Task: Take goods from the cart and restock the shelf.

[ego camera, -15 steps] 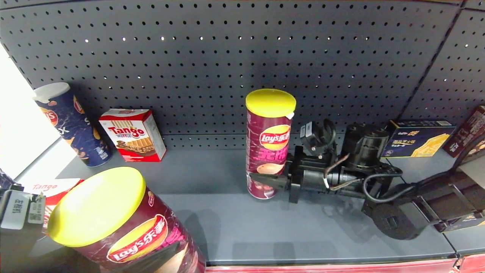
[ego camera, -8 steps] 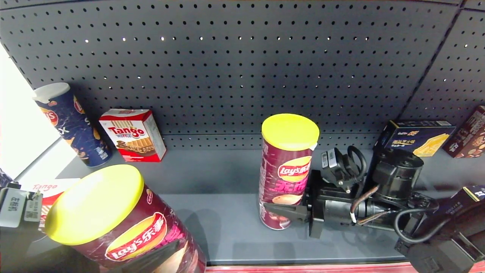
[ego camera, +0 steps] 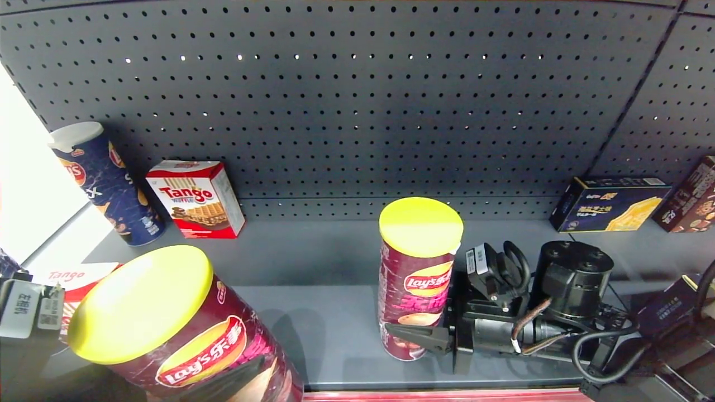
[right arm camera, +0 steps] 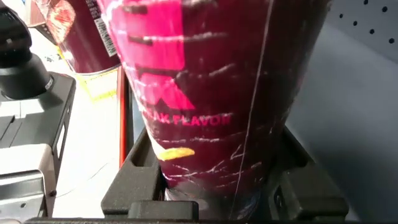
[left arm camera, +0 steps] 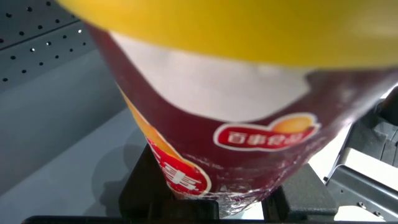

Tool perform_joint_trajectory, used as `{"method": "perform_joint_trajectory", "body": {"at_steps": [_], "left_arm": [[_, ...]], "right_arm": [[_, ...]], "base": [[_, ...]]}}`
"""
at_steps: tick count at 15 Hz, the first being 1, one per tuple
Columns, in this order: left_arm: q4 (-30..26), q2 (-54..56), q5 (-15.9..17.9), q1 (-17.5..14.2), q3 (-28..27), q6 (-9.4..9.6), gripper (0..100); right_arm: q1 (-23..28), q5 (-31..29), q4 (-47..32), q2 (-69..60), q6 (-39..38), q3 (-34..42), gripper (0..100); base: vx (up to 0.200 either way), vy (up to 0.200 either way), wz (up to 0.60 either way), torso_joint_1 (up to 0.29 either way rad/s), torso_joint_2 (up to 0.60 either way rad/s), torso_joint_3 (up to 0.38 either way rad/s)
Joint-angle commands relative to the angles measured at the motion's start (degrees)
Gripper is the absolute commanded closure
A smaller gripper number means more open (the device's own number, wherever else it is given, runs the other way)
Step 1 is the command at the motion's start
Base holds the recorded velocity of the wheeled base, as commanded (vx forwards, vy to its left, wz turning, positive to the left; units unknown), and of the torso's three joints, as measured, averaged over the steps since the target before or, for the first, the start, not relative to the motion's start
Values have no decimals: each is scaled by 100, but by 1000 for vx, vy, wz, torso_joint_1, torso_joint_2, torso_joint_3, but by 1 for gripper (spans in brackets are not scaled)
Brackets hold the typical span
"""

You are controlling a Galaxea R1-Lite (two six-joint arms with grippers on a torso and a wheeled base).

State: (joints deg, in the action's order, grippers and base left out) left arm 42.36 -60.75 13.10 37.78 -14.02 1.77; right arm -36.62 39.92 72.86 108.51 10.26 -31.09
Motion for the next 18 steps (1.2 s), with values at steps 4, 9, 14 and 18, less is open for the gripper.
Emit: {"method": "perform_joint_trajectory", "body": {"at_steps": [4, 9, 14, 18], "left_arm": [[0, -7, -1, 1, 13, -1, 100], [0, -7, -1, 1, 57, -1, 100], [0, 45, -1, 1, 75, -1, 100], [0, 124, -1, 1, 171, -1, 100]], "right_arm": [[-3, -11, 105, 179, 2, -12, 0], [111, -187, 149, -278, 2, 182, 0], [454, -239, 132, -1464, 11, 929, 0], [1078, -248, 53, -2756, 2, 1729, 0]], "base": [[0, 0, 0, 0, 0, 0], [0, 0, 0, 0, 0, 0], [0, 0, 0, 0, 0, 0], [0, 0, 0, 0, 0, 0]]}}
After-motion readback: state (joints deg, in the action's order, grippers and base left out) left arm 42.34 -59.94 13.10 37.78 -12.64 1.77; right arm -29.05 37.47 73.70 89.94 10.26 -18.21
